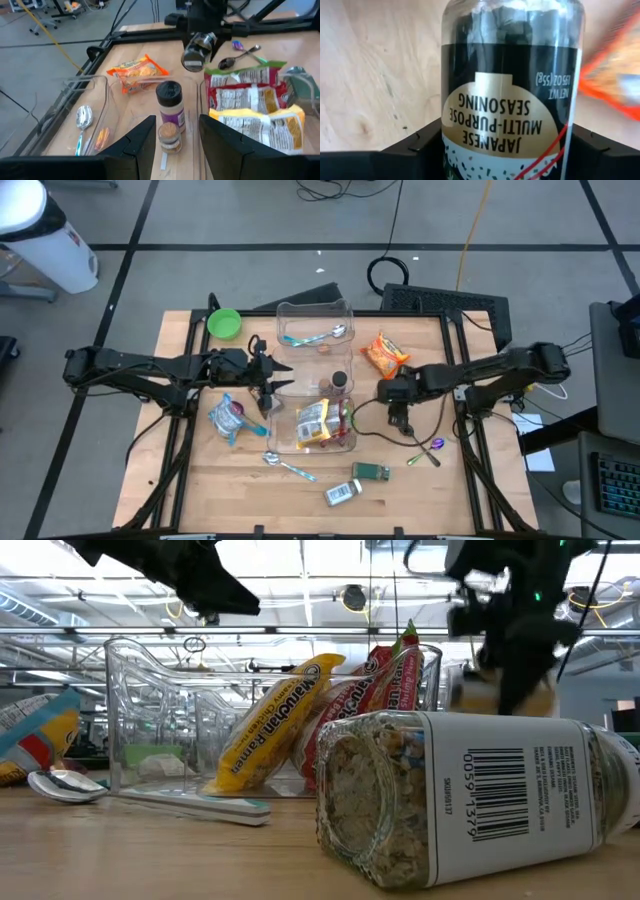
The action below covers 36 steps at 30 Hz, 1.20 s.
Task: Pick & Place Food Item
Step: Put the gold seasoning bottle into the middle transparent bin
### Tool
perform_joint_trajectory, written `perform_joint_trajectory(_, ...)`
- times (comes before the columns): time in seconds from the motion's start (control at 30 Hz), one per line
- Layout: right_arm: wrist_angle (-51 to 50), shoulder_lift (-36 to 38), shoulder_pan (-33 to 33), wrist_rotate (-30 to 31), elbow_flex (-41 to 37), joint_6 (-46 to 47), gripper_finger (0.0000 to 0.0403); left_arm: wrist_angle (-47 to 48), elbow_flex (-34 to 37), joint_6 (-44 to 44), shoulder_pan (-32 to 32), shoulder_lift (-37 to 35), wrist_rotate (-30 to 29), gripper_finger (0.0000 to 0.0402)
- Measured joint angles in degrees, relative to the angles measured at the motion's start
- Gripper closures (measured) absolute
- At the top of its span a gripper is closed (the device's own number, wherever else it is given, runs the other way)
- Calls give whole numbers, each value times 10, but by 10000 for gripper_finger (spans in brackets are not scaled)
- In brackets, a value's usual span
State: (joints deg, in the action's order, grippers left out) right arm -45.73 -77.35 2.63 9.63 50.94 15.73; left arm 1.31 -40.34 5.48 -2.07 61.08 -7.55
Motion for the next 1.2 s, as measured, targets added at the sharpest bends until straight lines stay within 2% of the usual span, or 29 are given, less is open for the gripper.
perform_joint_trajectory(0.17, -19, 64, 0, 41, 42, 1, 137, -36, 0, 0, 0, 0, 0, 243)
perform_joint_trajectory(0.3, -20, 87, 0, 70, 77, -24, 137, -68, 0, -17, -4, 0, 1, 243)
perform_joint_trajectory(0.53, 16, 70, 1, 118, 126, -128, 137, -148, 0, -83, -35, 17, 1, 243)
perform_joint_trajectory(0.77, 101, 53, 1, 139, 127, -227, 137, -160, 0, -128, -76, 50, 1, 242)
perform_joint_trajectory(0.9, 154, 46, 1, 145, 128, -276, 137, -212, 0, -166, -97, 84, 52, 239)
perform_joint_trajectory(1.0, 174, 40, -2, 144, 128, -304, 137, -263, -1, -205, -110, 111, 101, 217)
perform_joint_trajectory(1.2, 200, 33, -15, 144, 128, -334, 137, -302, -18, -258, -120, 167, 114, 140)
